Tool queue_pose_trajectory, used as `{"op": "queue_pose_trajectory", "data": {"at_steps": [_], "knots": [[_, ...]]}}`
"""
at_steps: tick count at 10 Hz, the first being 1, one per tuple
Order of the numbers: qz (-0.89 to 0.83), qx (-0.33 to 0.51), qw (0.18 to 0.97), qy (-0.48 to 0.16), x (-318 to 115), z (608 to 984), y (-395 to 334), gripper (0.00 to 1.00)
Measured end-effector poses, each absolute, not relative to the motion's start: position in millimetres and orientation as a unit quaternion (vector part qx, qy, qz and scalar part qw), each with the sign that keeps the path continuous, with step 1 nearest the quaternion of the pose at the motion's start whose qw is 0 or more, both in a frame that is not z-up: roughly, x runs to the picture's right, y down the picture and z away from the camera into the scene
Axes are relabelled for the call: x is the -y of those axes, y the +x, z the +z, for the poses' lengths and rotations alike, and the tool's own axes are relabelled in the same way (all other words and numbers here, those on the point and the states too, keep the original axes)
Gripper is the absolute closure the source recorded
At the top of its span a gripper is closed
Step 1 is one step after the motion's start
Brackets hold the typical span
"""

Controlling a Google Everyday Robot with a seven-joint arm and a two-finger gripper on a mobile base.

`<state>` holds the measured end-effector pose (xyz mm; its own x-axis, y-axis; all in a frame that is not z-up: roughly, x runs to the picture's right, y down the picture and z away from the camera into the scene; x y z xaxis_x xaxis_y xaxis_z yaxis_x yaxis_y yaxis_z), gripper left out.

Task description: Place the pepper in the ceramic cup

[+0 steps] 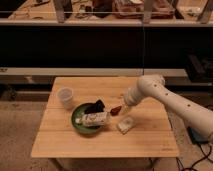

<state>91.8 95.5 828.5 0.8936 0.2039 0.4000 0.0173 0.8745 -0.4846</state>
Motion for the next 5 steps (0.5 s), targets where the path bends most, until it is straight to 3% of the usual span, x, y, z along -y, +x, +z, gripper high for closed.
{"op": "queue_pose_trajectory", "data": {"at_steps": [5], "knots": [[0.024,0.252,0.934,-0.253,-117,855,66,0.35]]}}
